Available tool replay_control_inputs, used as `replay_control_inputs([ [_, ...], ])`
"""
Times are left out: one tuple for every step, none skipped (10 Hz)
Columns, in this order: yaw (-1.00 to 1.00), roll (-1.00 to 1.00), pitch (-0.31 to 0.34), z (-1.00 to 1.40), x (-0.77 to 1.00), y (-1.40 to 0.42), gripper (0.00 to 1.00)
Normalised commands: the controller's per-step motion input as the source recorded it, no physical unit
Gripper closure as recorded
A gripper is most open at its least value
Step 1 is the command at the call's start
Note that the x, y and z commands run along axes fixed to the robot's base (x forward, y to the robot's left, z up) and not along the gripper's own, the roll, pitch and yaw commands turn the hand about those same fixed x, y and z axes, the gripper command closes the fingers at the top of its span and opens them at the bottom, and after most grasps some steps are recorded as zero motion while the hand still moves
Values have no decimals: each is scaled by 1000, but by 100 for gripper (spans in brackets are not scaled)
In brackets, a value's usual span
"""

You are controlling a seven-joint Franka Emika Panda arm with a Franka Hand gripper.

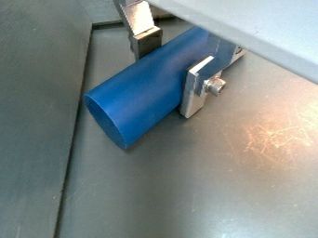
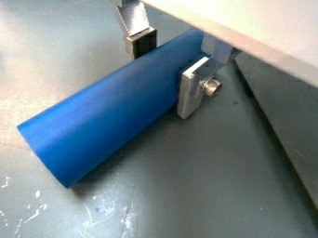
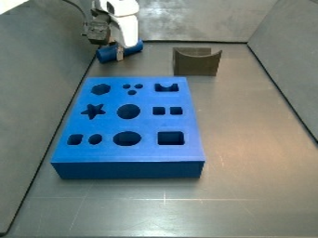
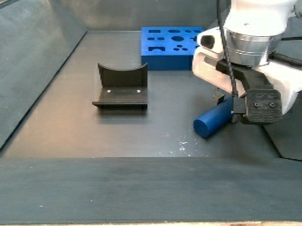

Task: Pick up the round object. Move up. Place the round object on the fixture. Regrasp the round object. Move to above the board. Insert the round object.
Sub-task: Pick up the round object.

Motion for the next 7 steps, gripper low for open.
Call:
replay_control_inputs([
  [0,0,0,0,0,0,100],
  [0,0,0,0,0,0,100],
  [0,0,0,0,0,0,100],
  [0,0,0,0,0,0,100],
  [0,0,0,0,0,0,100],
  [0,0,0,0,0,0,100],
  [0,0,0,0,0,0,100],
])
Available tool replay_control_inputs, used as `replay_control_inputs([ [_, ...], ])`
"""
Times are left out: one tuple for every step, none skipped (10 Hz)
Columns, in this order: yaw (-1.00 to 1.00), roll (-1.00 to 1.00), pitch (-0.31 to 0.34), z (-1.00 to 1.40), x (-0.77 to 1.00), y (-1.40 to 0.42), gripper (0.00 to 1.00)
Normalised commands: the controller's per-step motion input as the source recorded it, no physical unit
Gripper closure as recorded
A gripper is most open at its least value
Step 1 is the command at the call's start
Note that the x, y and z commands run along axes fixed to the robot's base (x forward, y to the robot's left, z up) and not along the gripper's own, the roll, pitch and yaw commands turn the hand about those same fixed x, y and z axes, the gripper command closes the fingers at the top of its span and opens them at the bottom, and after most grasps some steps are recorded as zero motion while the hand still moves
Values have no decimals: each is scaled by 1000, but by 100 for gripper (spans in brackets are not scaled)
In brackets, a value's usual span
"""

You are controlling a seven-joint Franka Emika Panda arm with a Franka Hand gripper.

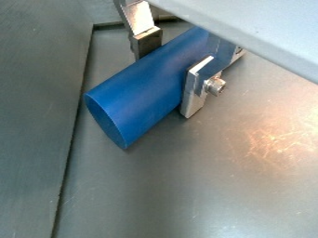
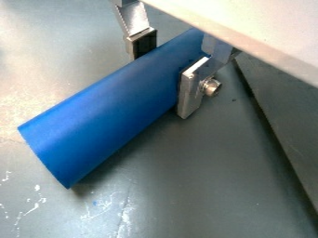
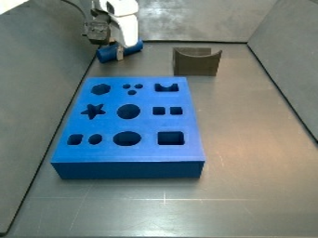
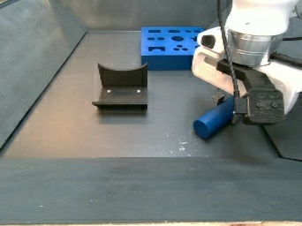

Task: Pick up the round object. Move up. Place the round object on the fixture. Regrasp the round object. Move to above the board. Insert the round object.
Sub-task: Pick up the round object, then move up.

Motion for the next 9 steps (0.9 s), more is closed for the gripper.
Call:
replay_control_inputs([
  [0,0,0,0,0,0,100],
  [0,0,0,1000,0,0,100],
  [27,8,-12,1000,26,31,100],
  [21,9,12,1000,6,31,100],
  [9,13,25,915,-6,22,100],
  [-4,20,36,801,-11,15,100],
  [-14,29,42,680,-19,10,100],
  [-25,42,50,514,-25,9,100],
  [-30,52,54,389,-30,9,100],
])
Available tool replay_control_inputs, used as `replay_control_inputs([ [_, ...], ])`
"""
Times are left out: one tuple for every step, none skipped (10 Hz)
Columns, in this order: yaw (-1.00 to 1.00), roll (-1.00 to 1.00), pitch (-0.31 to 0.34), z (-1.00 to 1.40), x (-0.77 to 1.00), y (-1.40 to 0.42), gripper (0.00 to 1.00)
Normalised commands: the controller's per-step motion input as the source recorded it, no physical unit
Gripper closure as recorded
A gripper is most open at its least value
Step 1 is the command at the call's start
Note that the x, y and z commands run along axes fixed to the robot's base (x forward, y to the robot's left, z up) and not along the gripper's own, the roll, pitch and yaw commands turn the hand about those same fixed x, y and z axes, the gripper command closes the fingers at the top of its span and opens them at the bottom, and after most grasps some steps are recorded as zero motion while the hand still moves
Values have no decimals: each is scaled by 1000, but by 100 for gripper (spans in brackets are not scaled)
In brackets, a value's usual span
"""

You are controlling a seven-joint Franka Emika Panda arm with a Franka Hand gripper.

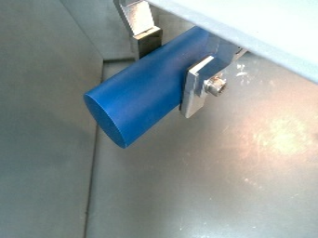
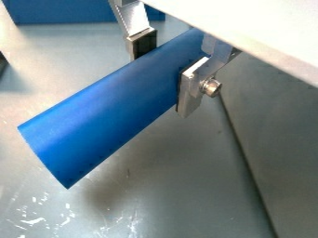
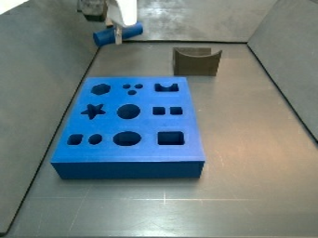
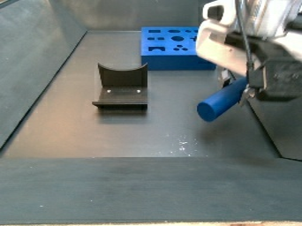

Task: Pick up the round object. Move up. Place the round object on the fixture. Regrasp the round object. Move to above the board. Insert the round object.
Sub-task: Move up, then place the round object on the fixture.

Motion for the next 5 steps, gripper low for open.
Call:
replay_control_inputs([
  [-29,64,55,226,-32,9,100],
  [0,0,0,1000,0,0,100],
  [2,5,-1,1000,0,0,100],
  [-4,18,18,1000,-12,3,100],
  [-7,23,27,1000,-18,5,100],
])
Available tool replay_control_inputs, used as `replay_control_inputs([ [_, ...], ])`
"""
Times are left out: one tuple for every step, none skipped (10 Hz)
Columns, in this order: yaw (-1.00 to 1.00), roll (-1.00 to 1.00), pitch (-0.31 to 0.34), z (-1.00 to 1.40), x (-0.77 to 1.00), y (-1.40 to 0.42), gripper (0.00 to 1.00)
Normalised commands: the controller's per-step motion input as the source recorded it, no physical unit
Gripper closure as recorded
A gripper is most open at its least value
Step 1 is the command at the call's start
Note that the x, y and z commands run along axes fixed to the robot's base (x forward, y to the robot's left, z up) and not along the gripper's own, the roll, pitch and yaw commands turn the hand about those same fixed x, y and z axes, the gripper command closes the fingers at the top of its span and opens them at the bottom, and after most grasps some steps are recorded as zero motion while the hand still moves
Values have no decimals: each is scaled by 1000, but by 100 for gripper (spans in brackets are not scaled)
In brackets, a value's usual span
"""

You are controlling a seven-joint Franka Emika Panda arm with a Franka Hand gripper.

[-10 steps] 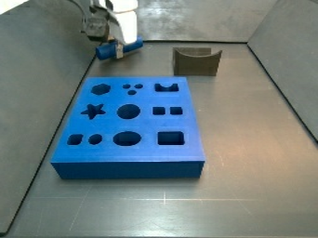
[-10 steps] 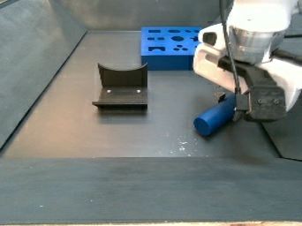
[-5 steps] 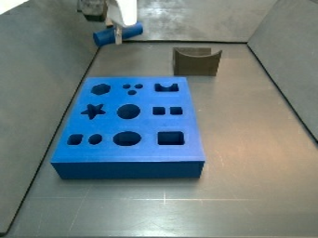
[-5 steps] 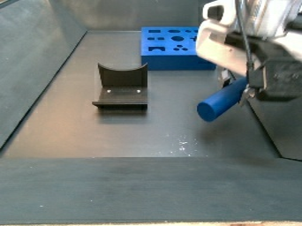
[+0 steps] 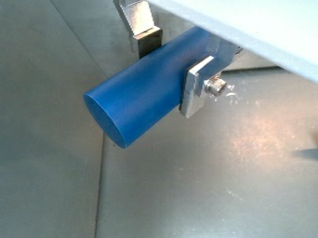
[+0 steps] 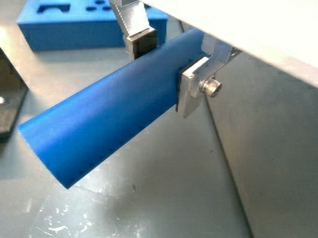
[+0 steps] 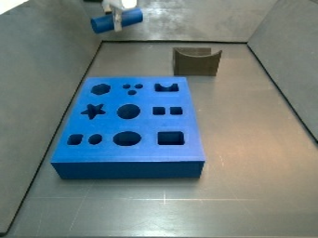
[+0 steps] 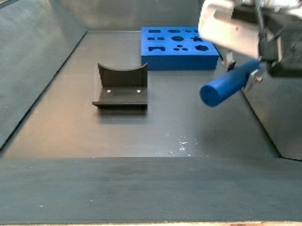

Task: Pick up the round object. Move up. Place the round object on the fixture. Regrasp the round object. Move to above the board. Insert the round object.
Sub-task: Place the round object on the fixture.

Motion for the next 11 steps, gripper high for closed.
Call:
replay_control_inputs([
  [-13,37,37,1000,-24,9,100],
  [-16,45,47,1000,-29,10,100],
  [-11,52,55,959,-29,13,100],
  [-7,52,60,870,-26,13,100],
  [-1,52,69,692,-16,13,100],
  [2,55,82,556,-10,14,100],
  [5,53,91,419,-5,14,100],
  [7,50,93,234,-3,13,100],
  [1000,20,25,75,1000,-424,100],
  [1000,19,26,55,1000,-423,100],
  [1000,15,31,51,1000,-391,100],
])
